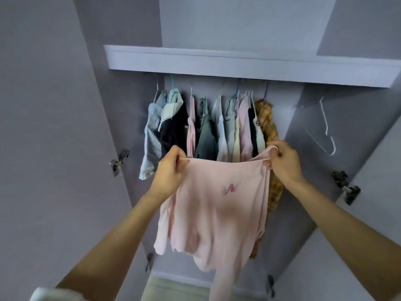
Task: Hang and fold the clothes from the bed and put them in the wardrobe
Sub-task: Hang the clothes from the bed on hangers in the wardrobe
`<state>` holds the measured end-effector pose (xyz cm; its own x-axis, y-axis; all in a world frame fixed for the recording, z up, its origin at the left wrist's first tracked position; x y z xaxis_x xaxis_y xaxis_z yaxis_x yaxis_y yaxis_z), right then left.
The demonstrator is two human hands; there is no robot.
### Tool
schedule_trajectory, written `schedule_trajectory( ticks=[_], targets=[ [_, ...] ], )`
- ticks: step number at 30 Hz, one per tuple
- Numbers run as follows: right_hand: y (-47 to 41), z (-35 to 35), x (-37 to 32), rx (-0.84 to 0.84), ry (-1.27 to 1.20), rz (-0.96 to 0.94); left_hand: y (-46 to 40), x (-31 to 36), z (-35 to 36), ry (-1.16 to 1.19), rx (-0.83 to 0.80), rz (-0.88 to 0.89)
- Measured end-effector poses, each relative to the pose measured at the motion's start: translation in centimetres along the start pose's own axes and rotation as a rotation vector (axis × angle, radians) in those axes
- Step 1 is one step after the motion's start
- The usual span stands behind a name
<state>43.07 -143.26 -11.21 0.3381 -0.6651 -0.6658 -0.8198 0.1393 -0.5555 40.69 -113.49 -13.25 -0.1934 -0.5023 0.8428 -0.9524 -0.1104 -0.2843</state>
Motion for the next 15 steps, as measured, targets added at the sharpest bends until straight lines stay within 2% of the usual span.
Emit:
schedule_trajectory(
  ticks=[2,5,7,10,12,15],
  targets=[
    [-0.4,-0.5,-0.2,-0.037,-0.052,-0.005,-0.7,2.0,1.4,0.093,-0.052,0.045],
    [-0.9,-1.4,-1.3,-0.158,-0.031,-0.076,-1.7,5.2,5.9,0.175,-0.229,0.102],
    [-0.8,-1.0,-2.5,-0.237,-0.101,-0.127,-1.8,6.7,9.0,0.205,-0.387,0.102],
    [-1.1,-1.2,-2.6,-0.224,-0.179,-0.137,-1.5,8.2,14.3,0.187,-0.646,0.053],
    [-1.5,-1.8,-2.0,-0.205,-0.287,-0.116,-2.1,8.6,16.3,0.166,-0.671,0.05],
    [-3.2,-3.7,0.5,-0.124,-0.53,0.007,-4.3,8.0,17.6,0.177,-0.543,-0.029]
  ],
)
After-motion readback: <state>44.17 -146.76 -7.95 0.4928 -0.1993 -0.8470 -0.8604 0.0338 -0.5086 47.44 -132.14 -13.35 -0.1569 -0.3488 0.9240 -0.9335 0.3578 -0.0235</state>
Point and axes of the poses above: each hand's wrist, its own y-axis away from the middle knuckle, its own z-axis out of the palm, x = y × z, the point moved 7 cm from there along -y, towards the middle knuckle, and after that the axes turned 12 degrees about -z, right-handed, at the moved point
